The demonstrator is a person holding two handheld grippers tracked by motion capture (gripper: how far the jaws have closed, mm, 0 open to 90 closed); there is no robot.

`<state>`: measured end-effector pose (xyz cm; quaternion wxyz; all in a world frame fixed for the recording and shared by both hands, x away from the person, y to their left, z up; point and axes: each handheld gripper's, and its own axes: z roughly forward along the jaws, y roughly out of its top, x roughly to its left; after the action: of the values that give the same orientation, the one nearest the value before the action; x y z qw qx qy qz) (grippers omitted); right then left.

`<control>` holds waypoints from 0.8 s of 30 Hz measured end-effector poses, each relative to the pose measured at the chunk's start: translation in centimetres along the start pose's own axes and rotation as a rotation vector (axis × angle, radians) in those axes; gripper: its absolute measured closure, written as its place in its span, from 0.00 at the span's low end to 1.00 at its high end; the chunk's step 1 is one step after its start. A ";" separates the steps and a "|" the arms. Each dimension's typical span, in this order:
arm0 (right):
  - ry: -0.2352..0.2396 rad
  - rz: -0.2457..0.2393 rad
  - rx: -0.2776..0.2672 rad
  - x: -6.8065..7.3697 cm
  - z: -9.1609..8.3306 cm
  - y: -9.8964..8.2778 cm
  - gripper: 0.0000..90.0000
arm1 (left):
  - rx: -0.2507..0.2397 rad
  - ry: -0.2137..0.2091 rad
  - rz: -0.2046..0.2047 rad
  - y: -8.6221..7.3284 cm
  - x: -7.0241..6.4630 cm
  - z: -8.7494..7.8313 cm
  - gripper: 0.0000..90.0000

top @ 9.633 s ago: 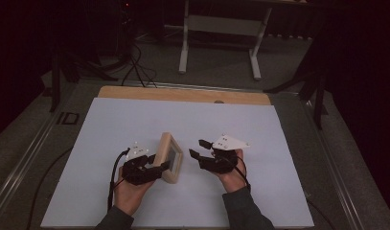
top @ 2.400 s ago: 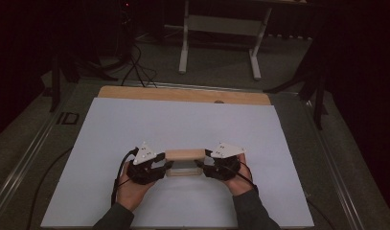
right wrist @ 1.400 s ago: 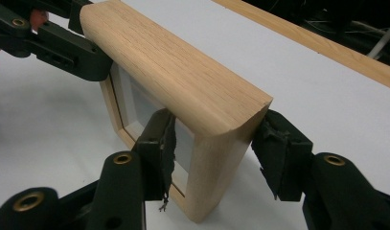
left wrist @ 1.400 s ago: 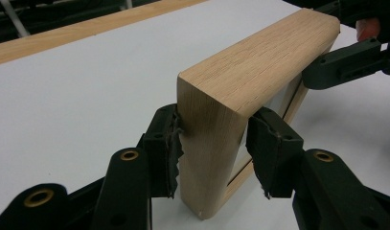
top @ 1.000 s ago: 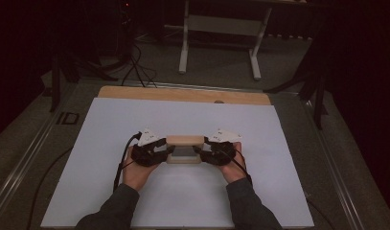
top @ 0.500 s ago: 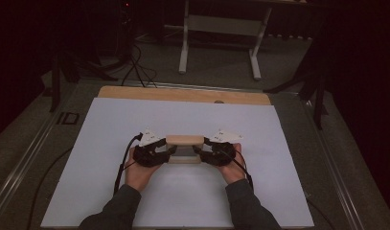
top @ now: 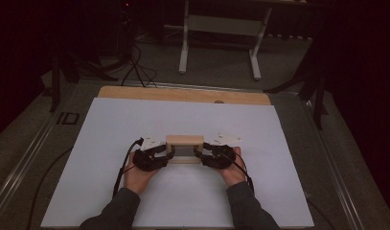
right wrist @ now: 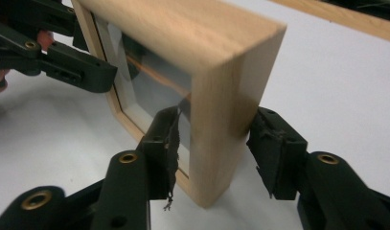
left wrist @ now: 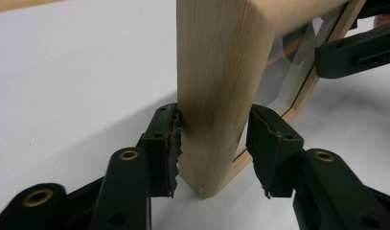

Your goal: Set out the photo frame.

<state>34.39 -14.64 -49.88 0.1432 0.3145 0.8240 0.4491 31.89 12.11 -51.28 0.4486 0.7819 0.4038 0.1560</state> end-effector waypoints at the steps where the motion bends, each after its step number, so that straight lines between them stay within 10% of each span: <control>1: -0.001 0.001 0.006 0.0 0.0 -0.1 0.61 | 0.002 0.000 0.001 -0.1 0.1 0.0 0.63; 24: -0.032 0.030 0.037 -0.6 0.9 -0.6 0.67 | -0.003 0.000 -0.088 0.2 1.1 0.9 0.65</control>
<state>35.03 -14.67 -50.87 0.1437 0.3364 0.8249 0.4309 33.24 12.37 -51.73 0.4562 0.7627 0.4375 0.1367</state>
